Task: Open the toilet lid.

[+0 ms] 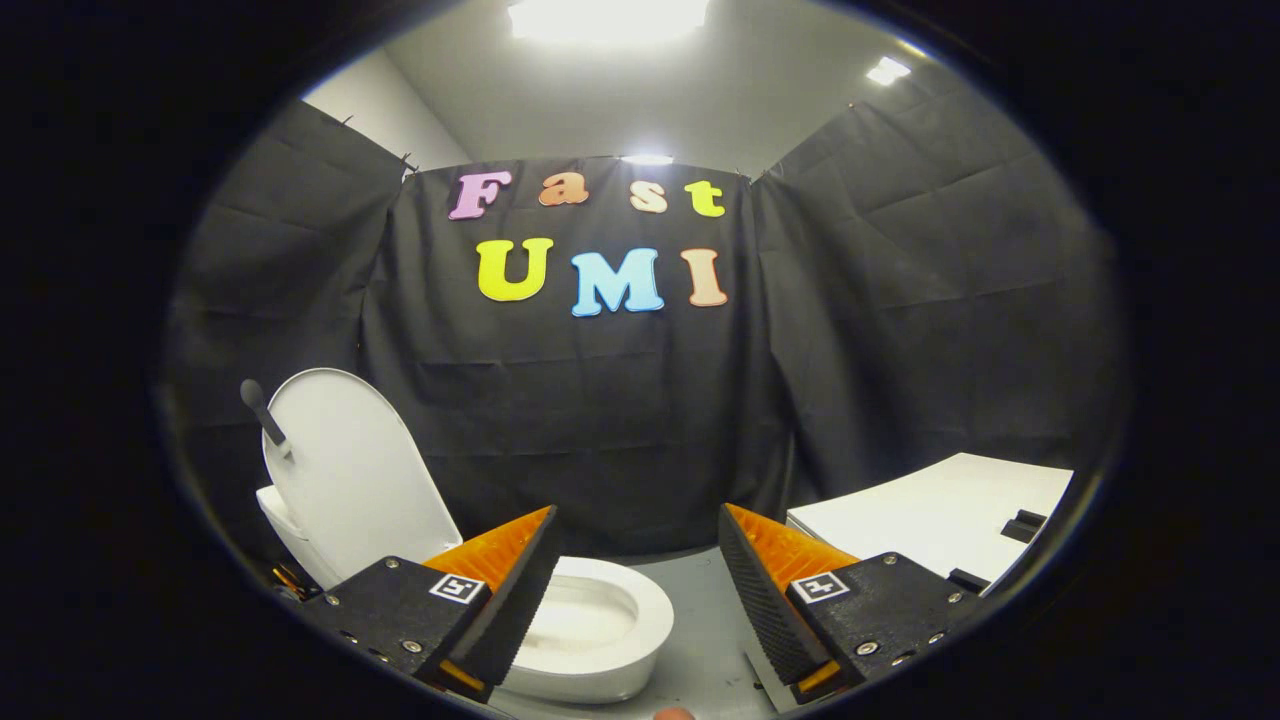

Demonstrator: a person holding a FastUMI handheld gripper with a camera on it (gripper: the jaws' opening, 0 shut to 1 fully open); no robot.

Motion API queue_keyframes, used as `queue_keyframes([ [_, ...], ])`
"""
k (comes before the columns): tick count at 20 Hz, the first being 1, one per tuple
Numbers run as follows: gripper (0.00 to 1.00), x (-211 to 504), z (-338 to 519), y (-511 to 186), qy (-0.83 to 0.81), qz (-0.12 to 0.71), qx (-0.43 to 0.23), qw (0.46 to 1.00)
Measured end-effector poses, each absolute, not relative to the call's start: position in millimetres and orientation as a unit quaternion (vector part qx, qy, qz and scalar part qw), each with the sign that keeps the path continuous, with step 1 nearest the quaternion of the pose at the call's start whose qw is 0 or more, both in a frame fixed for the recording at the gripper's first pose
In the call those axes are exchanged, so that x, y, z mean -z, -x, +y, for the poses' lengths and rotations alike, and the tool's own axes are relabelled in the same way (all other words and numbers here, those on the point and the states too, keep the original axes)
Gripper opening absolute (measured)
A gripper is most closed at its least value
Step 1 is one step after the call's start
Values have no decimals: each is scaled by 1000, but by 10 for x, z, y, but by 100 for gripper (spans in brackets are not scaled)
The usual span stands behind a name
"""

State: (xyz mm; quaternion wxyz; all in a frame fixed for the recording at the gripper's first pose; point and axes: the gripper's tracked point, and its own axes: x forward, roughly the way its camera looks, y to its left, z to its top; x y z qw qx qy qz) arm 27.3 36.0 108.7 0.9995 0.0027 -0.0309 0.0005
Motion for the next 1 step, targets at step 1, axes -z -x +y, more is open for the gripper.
queue_keyframes([
  [1,95,-1077,358,-266,-3,-30,-1,1000],
])
